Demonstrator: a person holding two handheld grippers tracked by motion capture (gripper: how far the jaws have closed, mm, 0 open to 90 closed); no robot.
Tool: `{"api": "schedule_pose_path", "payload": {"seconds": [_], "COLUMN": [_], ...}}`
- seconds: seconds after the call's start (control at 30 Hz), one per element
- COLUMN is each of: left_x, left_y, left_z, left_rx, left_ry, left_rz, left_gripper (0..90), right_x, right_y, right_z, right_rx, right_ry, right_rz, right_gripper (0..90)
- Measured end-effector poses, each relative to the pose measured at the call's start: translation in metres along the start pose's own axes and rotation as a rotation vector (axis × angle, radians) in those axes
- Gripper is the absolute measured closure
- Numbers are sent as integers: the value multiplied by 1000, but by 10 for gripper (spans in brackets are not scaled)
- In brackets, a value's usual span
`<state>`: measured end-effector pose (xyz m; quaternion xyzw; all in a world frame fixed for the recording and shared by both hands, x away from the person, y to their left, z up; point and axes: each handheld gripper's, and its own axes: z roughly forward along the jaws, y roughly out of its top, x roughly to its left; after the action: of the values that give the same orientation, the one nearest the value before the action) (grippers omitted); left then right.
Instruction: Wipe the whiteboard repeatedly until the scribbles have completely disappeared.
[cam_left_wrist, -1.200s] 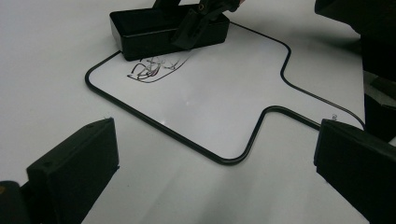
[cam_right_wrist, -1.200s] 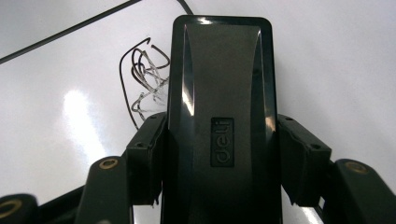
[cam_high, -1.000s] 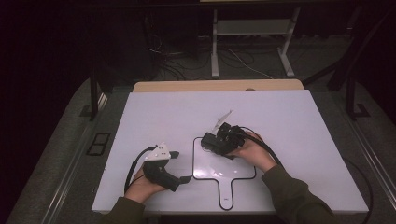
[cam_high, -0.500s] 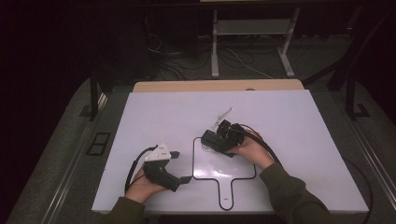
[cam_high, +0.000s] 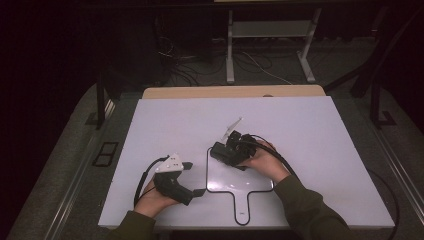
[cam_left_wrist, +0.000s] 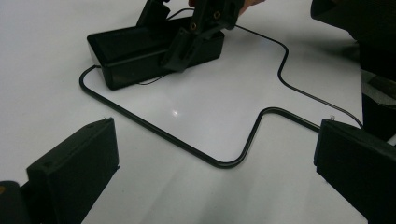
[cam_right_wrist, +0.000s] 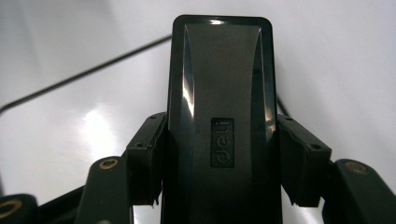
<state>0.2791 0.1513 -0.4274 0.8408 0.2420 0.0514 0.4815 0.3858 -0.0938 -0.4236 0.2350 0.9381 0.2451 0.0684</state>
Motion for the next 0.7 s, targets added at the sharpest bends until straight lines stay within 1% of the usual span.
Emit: {"api": "schedule_pose_path", "payload": {"seconds": [0.03,0.1,0.17,0.23,0.27,0.3,0.33,0.43,0.47,0.5,0.53,0.6,0.67,0.7], "left_x": [0,0,0,0,0,0,0,0,0,0,0,0,0,0], "left_y": [0,0,0,0,0,0,0,0,0,0,0,0,0,0], "left_z": [0,0,0,-1,-1,0,0,0,0,0,0,0,0,0], "left_rx": [0,1,0,-1,1,2,2,2,2,2,2,1,2,3], "left_ry": [0,0,0,0,0,0,0,-1,-1,-1,-1,-1,-2,-3], "left_rz": [1,1,2,1,1,1,0,0,0,0,1,1,0,1], "left_gripper": [0,0,0,0,0,0,0,0,0,0,0,0,0,0], "right_x": [3,6,5,1,-4,-4,-8,-15,-16,-19,-20,-18,-14,-13], "right_y": [1,3,4,4,2,2,2,-1,-1,-2,-2,-1,0,0], "right_z": [1,1,2,2,2,2,1,0,0,0,0,0,0,0], "right_rx": [-1,2,8,0,-2,-2,-1,1,-2,1,-1,4,2,4], "right_ry": [9,10,9,8,-3,-3,-10,-22,-20,-27,-23,-32,-18,-19], "right_rz": [-10,-24,-22,-12,8,8,12,36,46,41,49,45,43,37], "right_gripper": [388,388,388,388,388,388,388,388,388,388,388,388,388,388]}}
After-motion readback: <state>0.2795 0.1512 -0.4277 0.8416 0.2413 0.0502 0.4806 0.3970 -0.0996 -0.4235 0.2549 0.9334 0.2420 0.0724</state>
